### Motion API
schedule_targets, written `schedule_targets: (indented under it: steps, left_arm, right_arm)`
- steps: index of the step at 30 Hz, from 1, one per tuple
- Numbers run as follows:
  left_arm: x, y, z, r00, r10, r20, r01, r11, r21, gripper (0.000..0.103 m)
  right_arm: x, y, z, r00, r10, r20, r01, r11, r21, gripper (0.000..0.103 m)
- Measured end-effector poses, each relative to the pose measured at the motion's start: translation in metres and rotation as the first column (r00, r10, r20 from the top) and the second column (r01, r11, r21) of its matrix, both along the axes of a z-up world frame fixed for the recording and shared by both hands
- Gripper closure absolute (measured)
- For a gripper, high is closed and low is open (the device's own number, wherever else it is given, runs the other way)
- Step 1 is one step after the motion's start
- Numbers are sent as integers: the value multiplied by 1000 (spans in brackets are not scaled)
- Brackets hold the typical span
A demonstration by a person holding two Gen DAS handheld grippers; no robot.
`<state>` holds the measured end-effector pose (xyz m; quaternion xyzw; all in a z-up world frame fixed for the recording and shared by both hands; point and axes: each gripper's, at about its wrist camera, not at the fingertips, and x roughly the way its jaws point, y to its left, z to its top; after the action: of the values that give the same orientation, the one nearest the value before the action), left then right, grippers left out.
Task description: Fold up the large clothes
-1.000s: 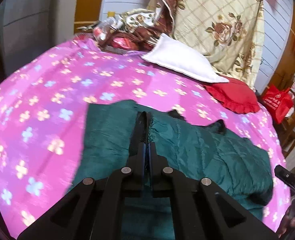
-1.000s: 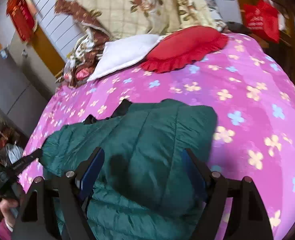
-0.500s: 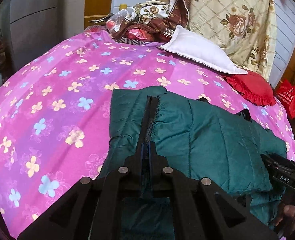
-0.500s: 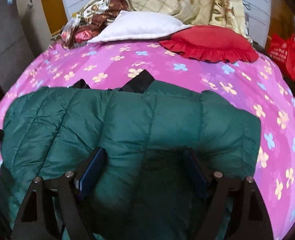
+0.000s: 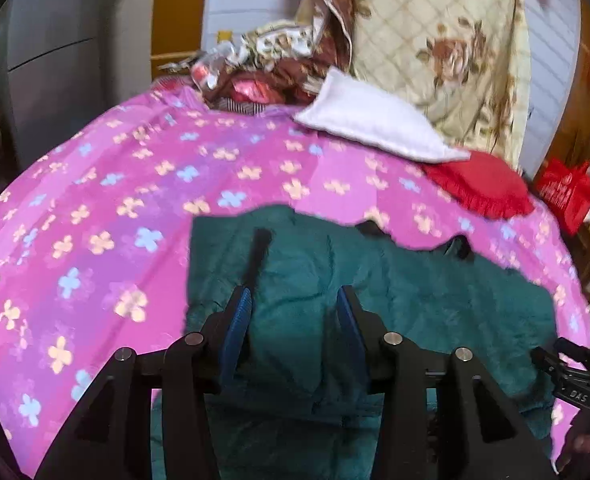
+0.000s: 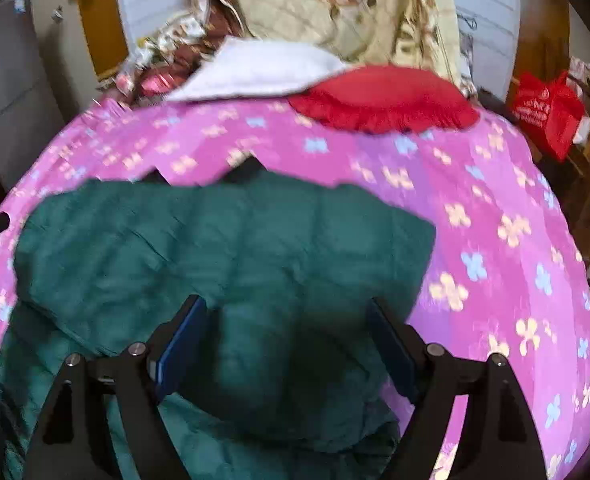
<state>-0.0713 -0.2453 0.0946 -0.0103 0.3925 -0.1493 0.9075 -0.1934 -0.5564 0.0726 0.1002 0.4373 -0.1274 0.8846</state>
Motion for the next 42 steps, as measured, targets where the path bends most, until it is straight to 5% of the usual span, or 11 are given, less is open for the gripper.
schedule_targets:
  steps: [6,11,16,24,35,42]
  left_arm:
    - [15,-17,-42,997,3,-71,2,997,71,77]
    - [18,-21,-43,998,8,-64,-3,997,79,77]
    - [20,-26,-47,999,3,-52,2,995,99,77]
    - [20,-33,-51,999,-15,-34,19,992,127,75]
    - [19,-36,-53,1000,-5,-21,8,990,142,74]
    - [17,-37,-53,1000,-7,-2,7,989,146,72]
  right_arm:
    - [3,-5,-32,998,2,-58,-4,1000,-25,18]
    - [4,1,-7,999,-34,-15,33,997,-75,18]
    - [16,17,12,998,5,69,-5,1000,-1,18]
    - [55,23,-33,1000,17,-25,-18,999,-42,16]
    - [4,25,5,999,15,31,-15,1000,-16,16]
    - [9,15,-34,999,-23,-40,21,999,-45,15]
